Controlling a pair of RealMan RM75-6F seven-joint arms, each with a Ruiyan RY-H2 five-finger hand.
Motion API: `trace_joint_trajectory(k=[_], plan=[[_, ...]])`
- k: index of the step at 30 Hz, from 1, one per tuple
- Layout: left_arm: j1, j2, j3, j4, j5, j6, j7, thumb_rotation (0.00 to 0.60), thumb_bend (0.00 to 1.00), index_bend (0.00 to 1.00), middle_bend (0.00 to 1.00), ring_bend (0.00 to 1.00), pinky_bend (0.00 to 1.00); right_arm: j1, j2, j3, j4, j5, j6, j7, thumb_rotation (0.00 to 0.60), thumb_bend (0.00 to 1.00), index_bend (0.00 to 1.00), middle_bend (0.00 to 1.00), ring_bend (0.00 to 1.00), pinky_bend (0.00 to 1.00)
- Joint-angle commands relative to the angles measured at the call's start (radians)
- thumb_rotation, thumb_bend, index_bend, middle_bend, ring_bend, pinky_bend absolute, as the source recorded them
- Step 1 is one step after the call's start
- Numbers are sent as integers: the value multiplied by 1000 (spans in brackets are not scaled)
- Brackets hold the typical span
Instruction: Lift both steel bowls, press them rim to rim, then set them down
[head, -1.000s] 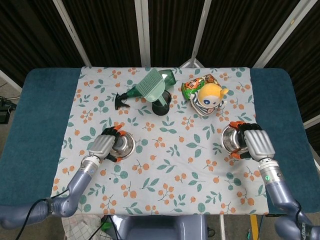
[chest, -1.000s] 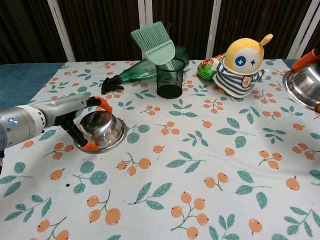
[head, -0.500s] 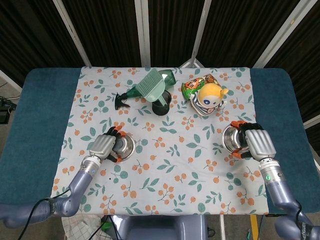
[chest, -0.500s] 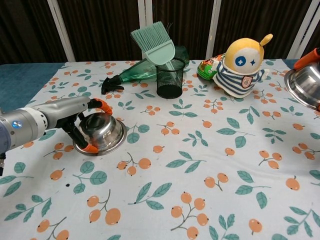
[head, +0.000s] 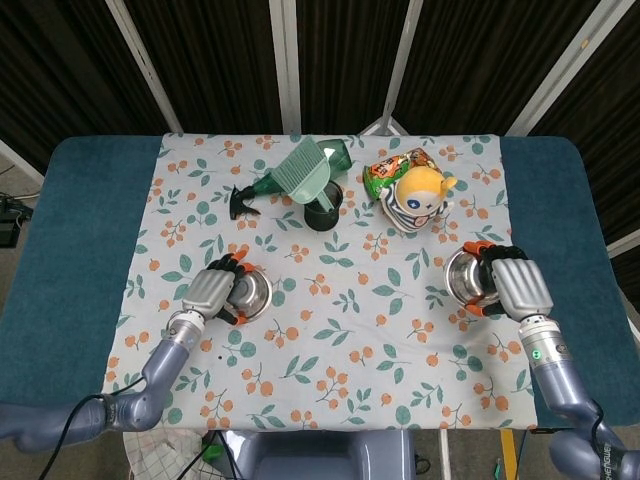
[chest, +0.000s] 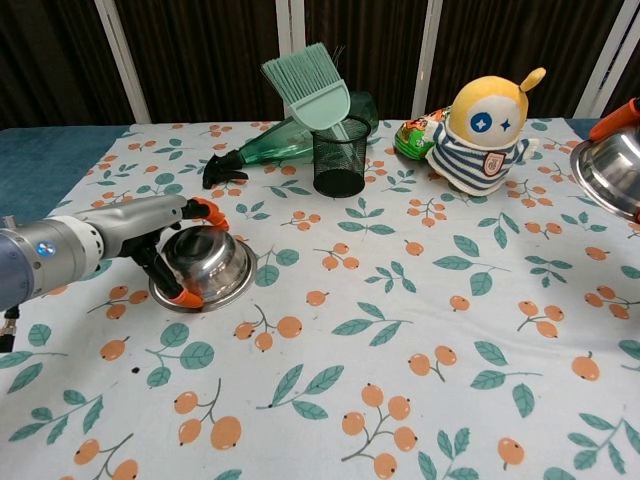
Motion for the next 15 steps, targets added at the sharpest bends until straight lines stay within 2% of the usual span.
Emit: trace_joint_trajectory(k=[1,7,15], plan=[[0,-5,3,1,15,10,0,600,40,253,150,85,258,-1,1,0,-1,-1,0,2,600,69,307,261,353,182],[6,-17,6,15,36,44,9,600,59,384,296,205,371,-4,2,1,5,-4,-1,11,600,70,307,261,353,185],[7,-21,0,6,22,62,30,600,66,446,344,236,410,-5,1,1,7,-9,-3,15,600,69,307,261,353,188]])
